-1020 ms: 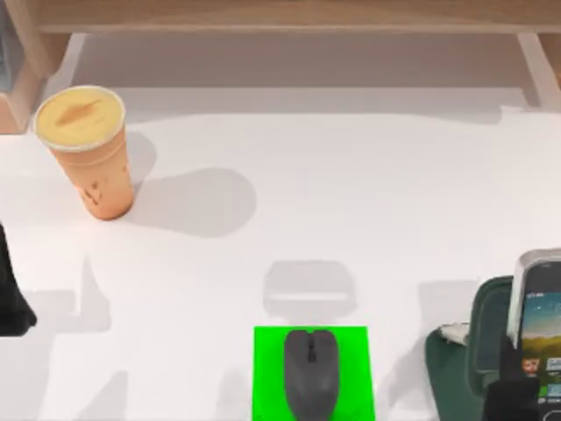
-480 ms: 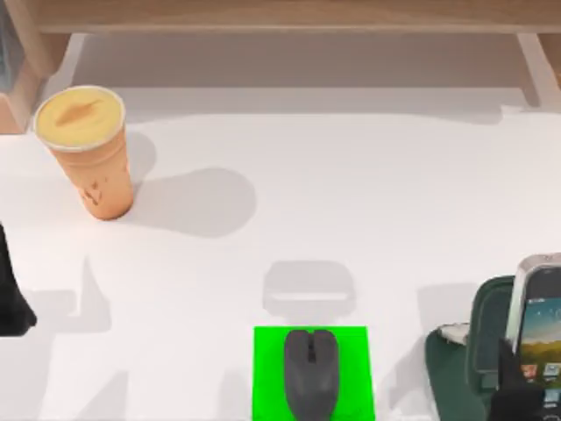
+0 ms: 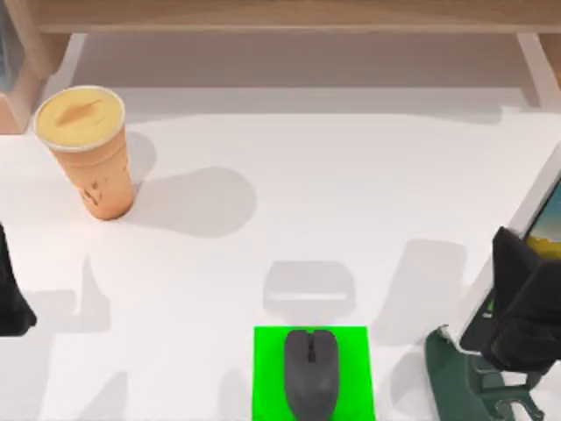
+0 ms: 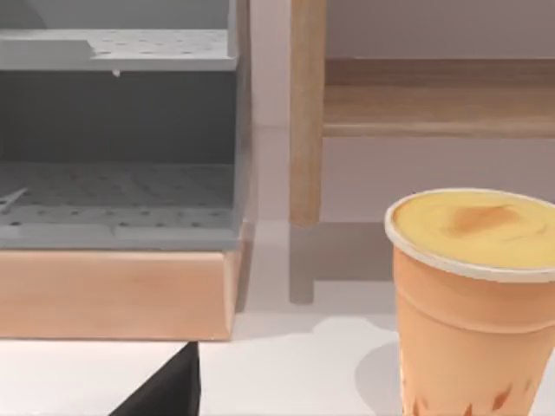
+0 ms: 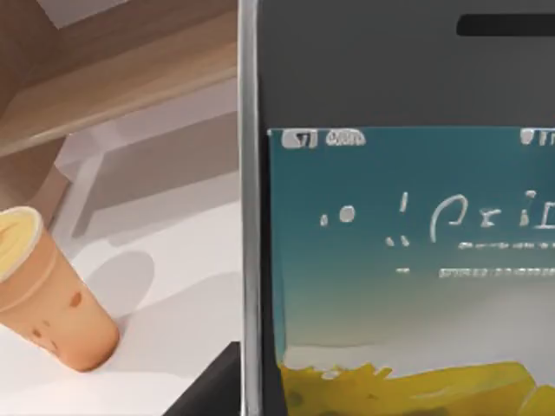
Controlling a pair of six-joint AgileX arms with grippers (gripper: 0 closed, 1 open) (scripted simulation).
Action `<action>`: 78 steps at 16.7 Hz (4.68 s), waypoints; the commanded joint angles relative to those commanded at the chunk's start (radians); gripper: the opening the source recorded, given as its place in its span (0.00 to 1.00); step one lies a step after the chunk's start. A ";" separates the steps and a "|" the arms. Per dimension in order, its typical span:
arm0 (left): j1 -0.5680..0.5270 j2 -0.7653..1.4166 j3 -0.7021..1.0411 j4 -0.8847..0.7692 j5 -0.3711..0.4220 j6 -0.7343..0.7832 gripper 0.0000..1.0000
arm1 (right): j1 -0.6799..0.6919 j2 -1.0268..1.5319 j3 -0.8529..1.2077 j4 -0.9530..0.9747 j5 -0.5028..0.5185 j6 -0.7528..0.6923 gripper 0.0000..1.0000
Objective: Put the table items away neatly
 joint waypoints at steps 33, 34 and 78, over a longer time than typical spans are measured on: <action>0.000 0.000 0.000 0.000 0.000 0.000 1.00 | -0.172 -0.012 -0.361 0.271 -0.104 -0.393 1.00; 0.000 0.000 0.000 0.000 0.000 0.000 1.00 | -0.172 -0.012 -0.361 0.271 -0.104 -0.393 1.00; 0.000 0.000 0.000 0.000 0.000 0.000 1.00 | -0.731 -0.588 -0.416 0.548 -0.733 -0.744 1.00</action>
